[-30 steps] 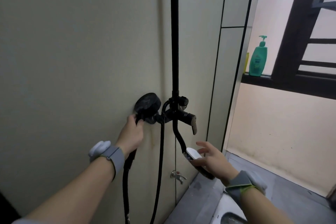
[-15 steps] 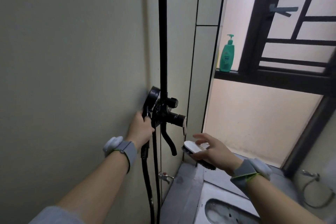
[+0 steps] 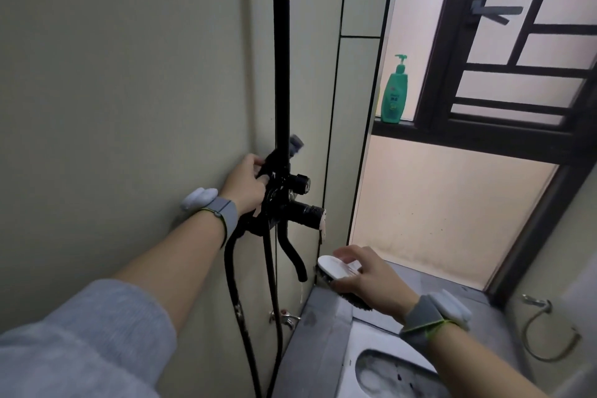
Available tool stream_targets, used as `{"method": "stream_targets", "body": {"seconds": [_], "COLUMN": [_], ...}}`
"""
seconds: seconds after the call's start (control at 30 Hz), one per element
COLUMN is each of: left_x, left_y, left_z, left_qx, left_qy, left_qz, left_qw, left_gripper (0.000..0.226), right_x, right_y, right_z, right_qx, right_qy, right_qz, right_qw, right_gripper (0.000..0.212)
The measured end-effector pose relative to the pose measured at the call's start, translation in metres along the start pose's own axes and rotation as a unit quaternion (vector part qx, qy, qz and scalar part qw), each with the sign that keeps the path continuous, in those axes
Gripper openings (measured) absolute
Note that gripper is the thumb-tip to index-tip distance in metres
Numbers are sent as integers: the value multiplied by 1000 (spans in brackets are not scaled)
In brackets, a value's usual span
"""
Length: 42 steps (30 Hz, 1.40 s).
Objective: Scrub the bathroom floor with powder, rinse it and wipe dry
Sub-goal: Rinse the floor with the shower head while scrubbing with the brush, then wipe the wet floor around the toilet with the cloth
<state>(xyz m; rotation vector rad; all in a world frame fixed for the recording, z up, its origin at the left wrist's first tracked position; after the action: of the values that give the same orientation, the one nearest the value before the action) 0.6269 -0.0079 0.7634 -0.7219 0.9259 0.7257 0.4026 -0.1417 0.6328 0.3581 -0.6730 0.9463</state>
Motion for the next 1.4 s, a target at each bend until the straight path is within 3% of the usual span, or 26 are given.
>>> {"method": "stream_targets", "body": {"seconds": [0.2,0.4,0.53,0.7,0.8,0.87,0.93,1.07,1.13,1.2,1.4], "left_x": [5,19,6,-4,-26,-47,-57,-32,-26,-28,-84], "left_y": [-14,-8,13,43,73,99,116,138,157,174,227], "left_z": [-16,-19,-2,8,12,-5,-36,-134,-195,-238,-333], "left_qx": [39,95,8,3,-74,-99,-51,189,300,342,373], "left_qy": [-53,-54,-118,-121,-162,-130,-90,-88,-83,-88,-36], "left_qz": [-26,19,-35,-89,-186,-256,-287,-266,-267,-276,-358], "left_qw": [997,994,992,989,966,953,952,941,912,894,855], "left_gripper": [36,33,38,39,37,33,31,42,52,49,21], "right_x": [-14,-16,-5,6,0,-11,-25,-41,-63,-82,-147], "right_y": [-5,-9,-16,-20,-13,-3,5,39,71,97,175], "right_z": [3,-6,-8,-2,-1,6,15,40,70,92,148], "right_qx": [-8,-4,-3,-22,-28,-36,-56,-52,-76,-89,-137], "right_qy": [-23,-35,-51,-73,-98,-112,-123,-131,-125,-115,-73], "right_qz": [-11,-13,4,3,-9,-25,-48,-65,-97,-120,-183], "right_qw": [1000,999,999,997,995,993,990,988,984,982,971], "right_gripper": [46,48,48,43,40,37,34,20,14,14,16]}}
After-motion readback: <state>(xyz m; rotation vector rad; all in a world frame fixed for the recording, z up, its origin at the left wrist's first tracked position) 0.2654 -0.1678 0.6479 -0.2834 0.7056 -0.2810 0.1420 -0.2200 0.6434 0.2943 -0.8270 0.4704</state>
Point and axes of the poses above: each hand's wrist, its own y-axis away from the middle knuckle, its own z-axis out of the back of the hand, x = y × z, the point moved 9 cm from there along -y, towards the middle knuckle, and after that the axes turned 11 degrees about y, right-handed, at the moved point
